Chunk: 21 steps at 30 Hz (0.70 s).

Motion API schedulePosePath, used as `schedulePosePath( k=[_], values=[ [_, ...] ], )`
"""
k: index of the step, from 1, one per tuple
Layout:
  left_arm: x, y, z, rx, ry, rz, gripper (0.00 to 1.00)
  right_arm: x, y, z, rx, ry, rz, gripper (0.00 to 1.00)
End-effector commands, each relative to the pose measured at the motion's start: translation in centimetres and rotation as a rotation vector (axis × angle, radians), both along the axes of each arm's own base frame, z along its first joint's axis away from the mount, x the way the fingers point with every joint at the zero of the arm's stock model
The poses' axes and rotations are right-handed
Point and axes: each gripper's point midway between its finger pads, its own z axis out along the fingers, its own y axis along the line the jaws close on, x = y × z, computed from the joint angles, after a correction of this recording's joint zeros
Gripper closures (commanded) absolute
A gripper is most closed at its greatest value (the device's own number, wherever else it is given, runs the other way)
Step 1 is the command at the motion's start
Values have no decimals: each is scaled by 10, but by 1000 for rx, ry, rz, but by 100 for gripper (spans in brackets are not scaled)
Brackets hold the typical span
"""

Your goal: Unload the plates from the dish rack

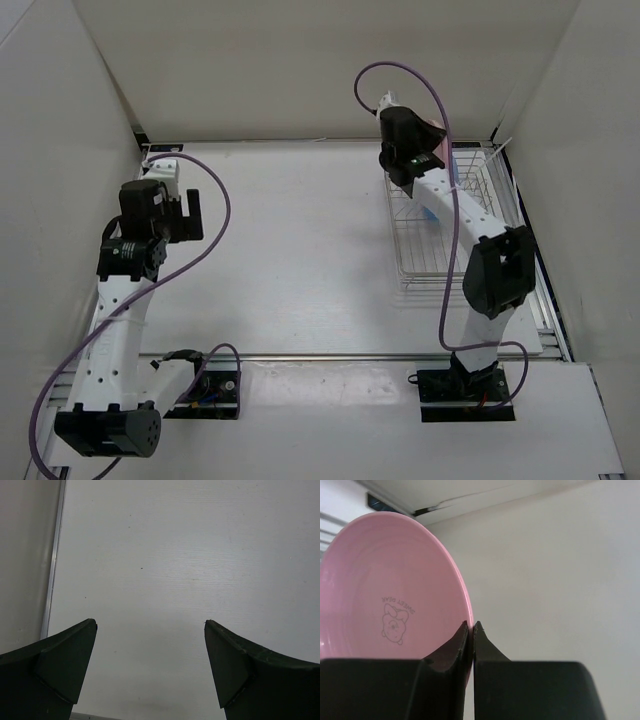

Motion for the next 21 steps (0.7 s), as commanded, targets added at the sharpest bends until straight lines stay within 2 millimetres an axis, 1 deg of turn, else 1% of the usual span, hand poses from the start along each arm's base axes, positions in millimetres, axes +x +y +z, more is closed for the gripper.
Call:
schedulePosePath(
  k=[1, 2, 3, 4, 5, 6, 7, 8, 9, 10, 11, 12, 13, 14, 15, 16, 17, 18, 19, 20, 21],
  values=[
    [15, -3, 2, 3, -40, -31, 0, -22, -14, 73, 20, -212, -46, 99],
    [20, -5, -6, -1, -22, -39, 0, -26, -16, 76, 23, -218, -46, 99],
    [23, -8, -3, -12, -37, -56, 0, -31, -14, 86, 39, -244, -36, 99],
    [31, -16, -8, -28, -29, -98, 0, -34, -15, 94, 79, -283, -41, 99],
    [33, -21, -10, -45, -20, -125, 0, -38, -9, 91, 88, -245, -20, 99],
    [37, -27, -5, -62, -34, -153, 0, -45, -4, 98, 133, -248, 4, 99],
    [39, -40, -4, -100, -33, -215, 0, -45, 10, 110, 286, -304, 60, 99],
    [46, -51, 2, -120, -46, -261, 0, -57, 18, 95, 309, -185, 108, 99],
    [45, -67, 4, -170, -45, -343, 0, -62, 26, 92, 380, -150, 155, 99],
    [47, -77, 8, -199, -54, -394, 0, -68, 44, 94, 509, -137, 213, 99],
    [48, -92, 7, -236, -41, -458, 0, -76, 75, 84, 619, -29, 381, 99],
    [42, -113, 19, -296, -56, -580, 0, -91, 88, 72, 667, 71, 449, 99],
    [37, -128, 22, -325, -48, -656, 0, -101, 102, 56, 709, 148, 515, 99],
    [32, -143, 27, -346, -50, -730, 0, -116, 110, 59, 757, 171, 586, 99],
    [26, -156, 28, -386, -33, -797, 0, -125, 121, 53, 789, 218, 649, 99],
    [23, -163, 35, -389, -46, -829, 0, -139, 141, 47, 835, 291, 761, 99],
    [23, -171, 36, -406, -36, -853, 0, -147, 145, 36, 849, 342, 783, 99],
    [22, -184, 42, -415, -40, -894, 0, -158, 148, 34, 866, 383, 809, 99],
    [23, -191, 48, -418, -59, -926, 0, -165, 155, 32, 887, 420, 844, 99],
    [22, -198, 50, -428, -55, -953, 0, -168, 160, 32, 894, 437, 878, 99],
    [21, -211, 54, -453, -49, -999, 0, -177, 167, 31, 919, 477, 920, 99]
  ],
)
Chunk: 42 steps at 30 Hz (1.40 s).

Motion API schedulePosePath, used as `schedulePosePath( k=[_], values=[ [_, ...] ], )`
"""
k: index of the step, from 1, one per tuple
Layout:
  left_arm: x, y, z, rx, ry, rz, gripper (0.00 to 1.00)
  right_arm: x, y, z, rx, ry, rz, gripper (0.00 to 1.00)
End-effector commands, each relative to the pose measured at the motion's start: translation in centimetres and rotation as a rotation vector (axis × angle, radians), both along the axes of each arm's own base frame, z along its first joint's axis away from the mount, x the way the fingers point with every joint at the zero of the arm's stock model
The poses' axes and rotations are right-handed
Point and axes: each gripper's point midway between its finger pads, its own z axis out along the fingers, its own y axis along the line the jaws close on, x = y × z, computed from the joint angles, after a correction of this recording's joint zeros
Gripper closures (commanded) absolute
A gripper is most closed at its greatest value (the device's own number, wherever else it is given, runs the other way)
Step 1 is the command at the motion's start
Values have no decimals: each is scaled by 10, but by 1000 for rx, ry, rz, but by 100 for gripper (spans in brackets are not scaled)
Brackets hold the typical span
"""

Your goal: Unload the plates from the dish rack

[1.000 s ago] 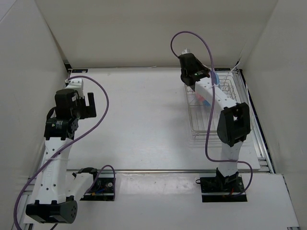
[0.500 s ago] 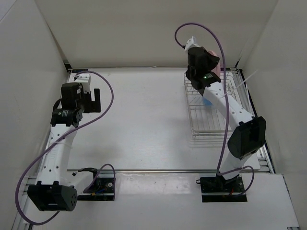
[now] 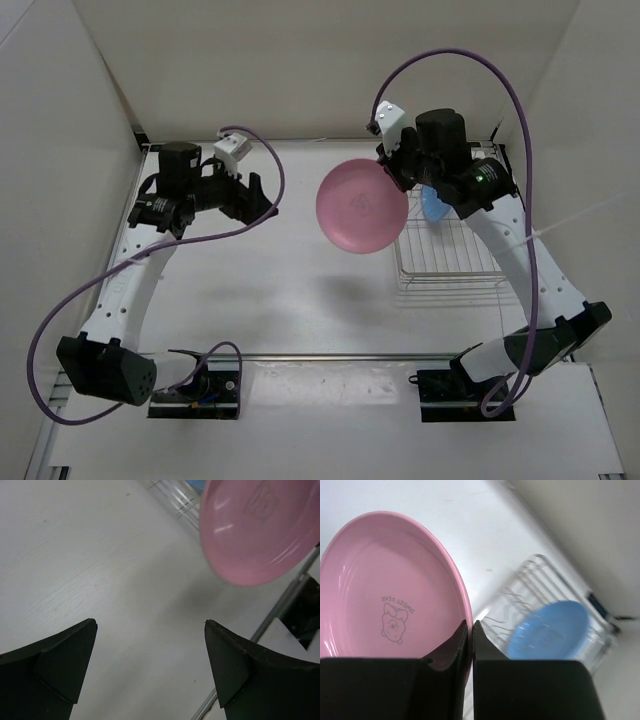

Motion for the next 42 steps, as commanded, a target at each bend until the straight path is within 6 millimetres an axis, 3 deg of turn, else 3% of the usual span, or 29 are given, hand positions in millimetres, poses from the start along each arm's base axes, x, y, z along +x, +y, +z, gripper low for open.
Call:
schedulePosePath(
  k=[1, 3, 5, 11, 15, 18, 19, 22, 32, 36, 37, 38, 39, 41, 42],
  values=[
    [-15, -44, 35, -109, -52, -217, 0, -39, 43, -19, 129, 175, 249, 99],
    [-19, -65, 28, -110, -13, -281, 0, -39, 45, -10, 139, 168, 261, 99],
    [-19, -76, 24, -108, 4, -311, 0, -37, 49, -16, 127, 193, 275, 99],
    [-16, -104, 1, -76, 40, -352, 0, -39, 55, -7, 150, 184, 307, 99],
    [-9, -115, -1, -60, 48, -360, 10, -38, 57, -6, 154, 187, 315, 99],
    [-10, -119, -3, -56, 60, -369, 19, -39, 56, -8, 151, 195, 314, 99],
    [-8, -118, -4, -49, 58, -357, 27, -39, 56, -8, 151, 195, 314, 99],
    [-4, -118, -5, -42, 56, -346, 35, -42, 55, -12, 147, 205, 313, 99],
    [-1, -109, 11, -23, -2, -294, 88, -39, 53, -23, 130, 218, 294, 99],
    [1, -106, 8, -11, 1, -262, 89, -37, 50, -27, 118, 221, 276, 99],
    [4, -104, 4, -5, 6, -241, 89, -36, 51, -28, 119, 218, 276, 97],
    [3, -102, 1, 3, 10, -231, 89, -32, 49, -27, 119, 207, 253, 85],
    [8, -99, -3, 13, 10, -201, 89, -24, 41, -38, 95, 213, 183, 44],
    [12, -87, -6, 2, 6, -137, 89, -8, 32, -41, 74, 167, 101, 41],
    [17, -78, -11, 5, 15, -86, 89, -2, 26, -43, 79, 162, 40, 29]
  ],
)
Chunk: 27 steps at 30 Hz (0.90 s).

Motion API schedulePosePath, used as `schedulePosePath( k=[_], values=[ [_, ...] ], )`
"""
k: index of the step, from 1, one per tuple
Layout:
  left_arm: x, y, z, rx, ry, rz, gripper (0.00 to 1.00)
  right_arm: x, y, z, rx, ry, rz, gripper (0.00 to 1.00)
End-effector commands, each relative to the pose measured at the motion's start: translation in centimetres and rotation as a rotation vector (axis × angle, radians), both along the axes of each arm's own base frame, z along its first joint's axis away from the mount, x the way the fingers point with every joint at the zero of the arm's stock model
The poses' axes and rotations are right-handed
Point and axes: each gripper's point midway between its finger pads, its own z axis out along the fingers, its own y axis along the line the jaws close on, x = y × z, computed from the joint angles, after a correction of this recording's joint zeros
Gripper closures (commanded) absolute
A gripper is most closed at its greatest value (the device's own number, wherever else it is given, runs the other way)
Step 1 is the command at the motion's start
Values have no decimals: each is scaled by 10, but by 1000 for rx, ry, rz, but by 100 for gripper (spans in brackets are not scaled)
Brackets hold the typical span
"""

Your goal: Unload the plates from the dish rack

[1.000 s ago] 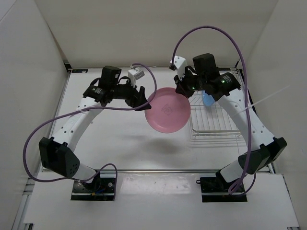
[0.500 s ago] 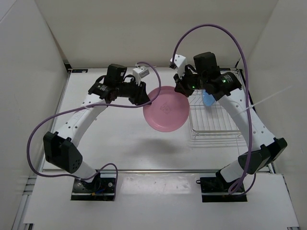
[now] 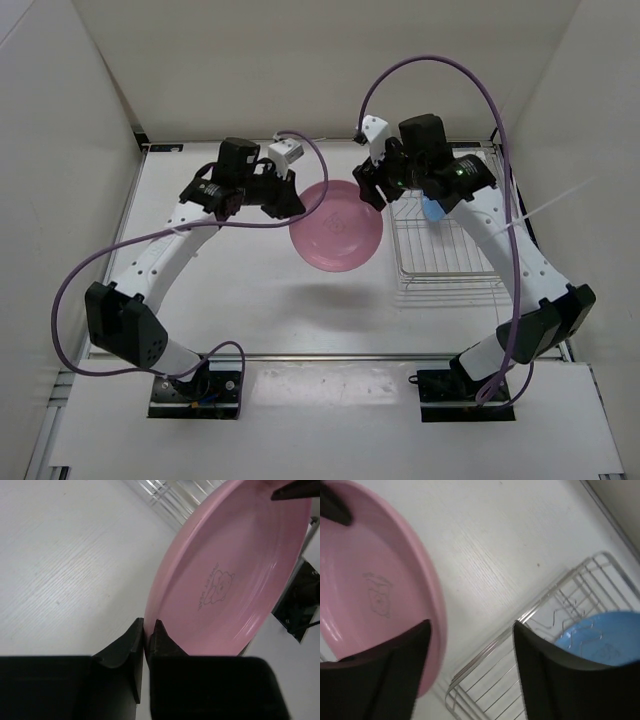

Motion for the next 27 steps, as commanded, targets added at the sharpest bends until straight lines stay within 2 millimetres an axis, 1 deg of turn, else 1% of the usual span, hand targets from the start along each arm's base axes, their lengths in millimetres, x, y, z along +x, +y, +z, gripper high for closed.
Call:
schedulePosePath(
  k=[1, 2, 3, 4, 5, 6, 7, 8, 10, 11, 12, 13, 14, 15, 16, 17, 18, 19, 20, 21, 22, 23, 24, 25, 26, 27],
  values=[
    [11, 36, 7, -9, -35, 169, 89, 39, -34, 9, -45, -129, -277, 20],
    [18, 45, 1, -1, -28, 214, 89, 49, -48, 4, -65, -133, -351, 18],
    [24, 57, -6, 20, -16, 269, 89, 55, -57, 7, -50, -137, -416, 18],
    [26, 65, -13, 27, -2, 292, 89, 62, -67, 13, -34, -150, -474, 11],
    [34, 86, -32, 46, 48, 364, 89, 70, -86, 15, -24, -155, -545, 8],
    [38, 97, -43, 62, 72, 398, 89, 74, -93, 21, -4, -157, -566, 7],
    [42, 108, -55, 72, 100, 427, 89, 77, -99, 26, 18, -158, -596, 2],
    [47, 129, -80, 81, 174, 480, 89, 79, -112, 32, 29, -174, -627, 2],
    [52, 145, -99, 62, 246, 502, 89, 84, -119, 37, 29, -199, -647, 2],
    [56, 169, -123, 70, 309, 545, 89, 85, -135, 35, -11, -226, -698, 2],
    [57, 176, -131, 51, 338, 545, 89, 87, -141, 42, -14, -267, -719, 2],
    [60, 188, -141, 42, 360, 570, 89, 86, -145, 42, -31, -284, -728, 2],
    [64, 208, -155, 8, 404, 595, 89, 84, -153, 42, -46, -306, -736, 2],
    [69, 216, -157, -18, 411, 603, 89, 83, -158, 41, -44, -311, -748, 2],
    [73, 226, -163, -22, 425, 627, 89, 80, -164, 44, -32, -320, -755, 2],
    [77, 231, -165, -45, 439, 626, 89, 76, -163, 35, -38, -303, -743, 2],
    [86, 247, -173, -52, 456, 659, 89, 76, -167, 36, -34, -310, -753, 2],
    [92, 253, -176, -63, 463, 681, 89, 73, -166, 40, -22, -318, -746, 2],
    [96, 258, -178, -76, 470, 685, 89, 74, -170, 35, -31, -308, -754, 2],
    [105, 269, -185, -93, 495, 719, 89, 71, -171, 35, -31, -308, -754, 2],
    [109, 275, -189, -109, 509, 730, 89, 69, -172, 38, -33, -319, -750, 2],
    [113, 279, -192, -126, 518, 728, 89, 70, -174, 34, -37, -309, -752, 2],
    [116, 288, -209, -145, 572, 764, 89, 67, -175, 34, -36, -310, -752, 2],
    [129, 291, -205, -153, 549, 758, 89, 67, -175, 34, -36, -310, -752, 2],
    [131, 297, -209, -171, 575, 769, 89, 67, -175, 34, -36, -310, -752, 2],
    [136, 298, -213, -182, 593, 780, 89, 65, -174, 38, -25, -317, -745, 2]
  ],
)
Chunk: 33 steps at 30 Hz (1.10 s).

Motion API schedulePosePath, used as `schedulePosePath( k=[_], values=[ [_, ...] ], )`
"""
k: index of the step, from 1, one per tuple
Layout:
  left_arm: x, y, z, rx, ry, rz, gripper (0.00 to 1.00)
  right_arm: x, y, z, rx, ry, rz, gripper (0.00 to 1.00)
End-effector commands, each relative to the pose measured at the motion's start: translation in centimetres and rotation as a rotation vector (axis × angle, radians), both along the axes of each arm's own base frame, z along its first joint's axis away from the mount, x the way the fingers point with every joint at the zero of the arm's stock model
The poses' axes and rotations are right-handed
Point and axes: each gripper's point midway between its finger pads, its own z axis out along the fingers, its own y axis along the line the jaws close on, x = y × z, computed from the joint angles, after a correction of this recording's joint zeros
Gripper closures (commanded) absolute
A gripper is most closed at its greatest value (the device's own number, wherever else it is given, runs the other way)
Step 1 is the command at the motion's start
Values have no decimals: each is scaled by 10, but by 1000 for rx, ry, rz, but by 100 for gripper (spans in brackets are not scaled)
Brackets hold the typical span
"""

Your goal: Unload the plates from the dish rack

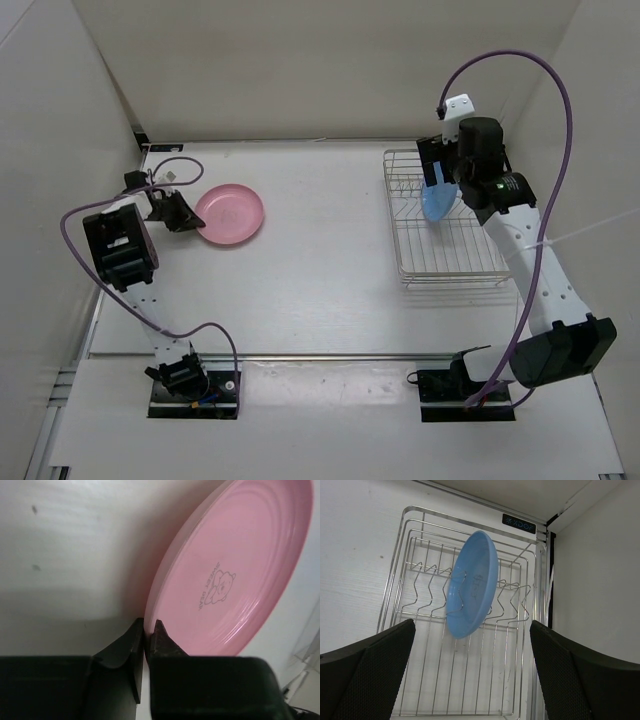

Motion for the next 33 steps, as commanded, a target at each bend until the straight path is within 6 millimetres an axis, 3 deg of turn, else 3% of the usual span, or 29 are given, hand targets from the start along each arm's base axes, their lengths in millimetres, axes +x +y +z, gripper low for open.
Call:
schedulePosePath(
  k=[1, 6, 13, 19, 26, 28, 30, 33],
  values=[
    [30, 10, 14, -87, -48, 32, 89, 0, -1, 15, 11, -64, 0, 2],
    [45, 15, -6, -118, 4, 78, 89, -2, 0, 10, 22, -54, 4, 2],
    [74, 18, 3, -182, 11, 101, 89, -1, 3, 2, 29, -35, 10, 2],
    [79, 22, 15, -176, 13, 147, 88, -1, 4, -2, 30, -25, 18, 2],
    [81, 25, 30, -124, 3, 143, 72, -2, 6, -6, 32, -14, 28, 2],
    [81, 25, 30, -124, 3, 143, 58, -2, 6, -6, 32, -14, 28, 2],
    [80, 25, 35, -124, 3, 143, 53, -2, 6, -6, 32, -14, 28, 2],
    [78, 25, 33, -114, 10, 142, 33, -2, 6, -6, 32, -14, 28, 2]
  ],
)
